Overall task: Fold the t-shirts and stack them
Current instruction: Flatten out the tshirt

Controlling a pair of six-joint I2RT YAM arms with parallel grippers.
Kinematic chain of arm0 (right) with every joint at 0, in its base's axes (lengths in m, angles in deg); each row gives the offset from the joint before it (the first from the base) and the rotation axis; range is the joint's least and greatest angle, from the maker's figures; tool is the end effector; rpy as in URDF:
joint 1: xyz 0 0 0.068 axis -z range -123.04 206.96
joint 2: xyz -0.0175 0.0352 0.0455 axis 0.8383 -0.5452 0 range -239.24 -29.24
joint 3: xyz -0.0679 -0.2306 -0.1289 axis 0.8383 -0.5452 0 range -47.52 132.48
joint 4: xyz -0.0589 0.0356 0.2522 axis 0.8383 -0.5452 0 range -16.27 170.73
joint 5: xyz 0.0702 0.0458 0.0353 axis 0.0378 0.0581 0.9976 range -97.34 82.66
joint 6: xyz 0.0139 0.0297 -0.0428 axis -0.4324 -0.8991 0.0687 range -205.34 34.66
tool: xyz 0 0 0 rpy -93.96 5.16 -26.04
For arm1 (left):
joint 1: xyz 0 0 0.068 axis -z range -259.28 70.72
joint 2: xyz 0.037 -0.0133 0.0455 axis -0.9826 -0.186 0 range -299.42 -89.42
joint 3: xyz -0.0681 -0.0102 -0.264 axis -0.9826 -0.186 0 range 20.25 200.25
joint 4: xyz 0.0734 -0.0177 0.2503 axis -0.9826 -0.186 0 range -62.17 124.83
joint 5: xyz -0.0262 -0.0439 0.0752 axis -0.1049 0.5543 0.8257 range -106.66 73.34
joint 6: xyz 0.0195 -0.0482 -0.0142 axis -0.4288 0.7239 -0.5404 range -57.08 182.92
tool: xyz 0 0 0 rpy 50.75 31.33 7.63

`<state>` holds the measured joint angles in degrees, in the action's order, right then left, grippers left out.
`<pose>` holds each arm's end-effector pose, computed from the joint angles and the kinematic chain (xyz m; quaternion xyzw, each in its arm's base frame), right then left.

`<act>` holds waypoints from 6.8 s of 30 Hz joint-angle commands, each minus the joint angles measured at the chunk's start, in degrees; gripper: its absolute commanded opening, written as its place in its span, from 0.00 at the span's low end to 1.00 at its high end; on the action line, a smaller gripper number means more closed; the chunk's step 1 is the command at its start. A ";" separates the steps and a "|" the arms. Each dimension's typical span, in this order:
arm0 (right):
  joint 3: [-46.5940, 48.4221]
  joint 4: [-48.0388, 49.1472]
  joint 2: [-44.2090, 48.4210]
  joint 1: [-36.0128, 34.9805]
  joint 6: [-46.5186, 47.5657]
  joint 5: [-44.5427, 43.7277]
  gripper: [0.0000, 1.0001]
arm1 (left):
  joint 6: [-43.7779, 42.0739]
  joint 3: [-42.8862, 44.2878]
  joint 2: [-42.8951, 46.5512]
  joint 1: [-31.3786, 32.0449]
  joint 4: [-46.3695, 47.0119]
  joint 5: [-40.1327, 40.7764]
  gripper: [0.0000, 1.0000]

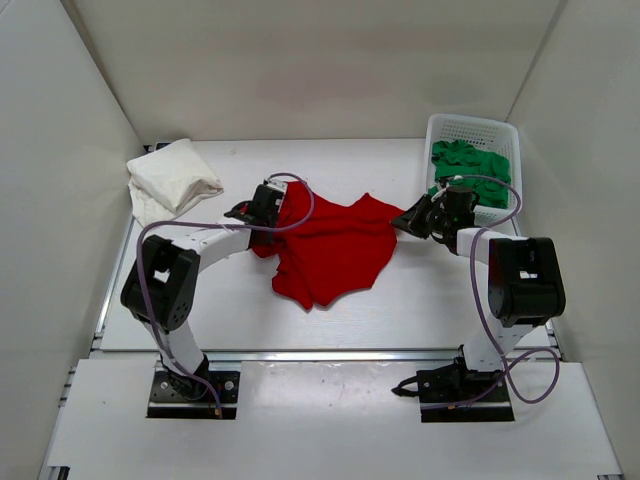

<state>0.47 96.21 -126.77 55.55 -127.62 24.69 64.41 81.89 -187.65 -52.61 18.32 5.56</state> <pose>0.3450 0.0274 0.1694 0.1752 0.8407 0.3939 0.3278 0.3227 -0.1471 0.1914 0.1433 0.9217 0.1018 0.3457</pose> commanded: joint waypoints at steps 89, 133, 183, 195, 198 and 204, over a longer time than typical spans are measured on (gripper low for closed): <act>3.77 -2.65 -6.78 -13.27 8.10 -15.16 0.40 | 37.88 -14.98 44.10 -22.90 11.24 -30.75 0.00; 82.09 -29.85 -28.32 -1.68 8.40 10.05 0.07 | 36.20 -16.55 54.73 -13.60 1.12 -10.88 0.00; 9.40 12.72 -16.80 -39.54 -8.25 -7.42 0.35 | 41.22 -31.94 54.38 -8.13 15.46 -8.06 0.00; 10.99 13.00 -18.30 -38.58 -10.36 -2.76 0.05 | 41.57 -33.43 54.47 -8.31 15.20 -7.81 0.00; 9.15 11.50 -13.04 -36.92 -8.35 -2.06 0.00 | 40.96 -33.17 54.20 -8.31 15.72 -7.45 0.00; 2.30 -0.43 10.92 -28.76 0.43 -2.41 0.00 | 37.18 -22.14 50.44 -11.11 15.90 -6.49 0.00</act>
<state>4.34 99.49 -129.57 22.42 -133.46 22.35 104.30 51.45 -135.88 -61.68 32.20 -2.09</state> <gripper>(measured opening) 0.009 0.025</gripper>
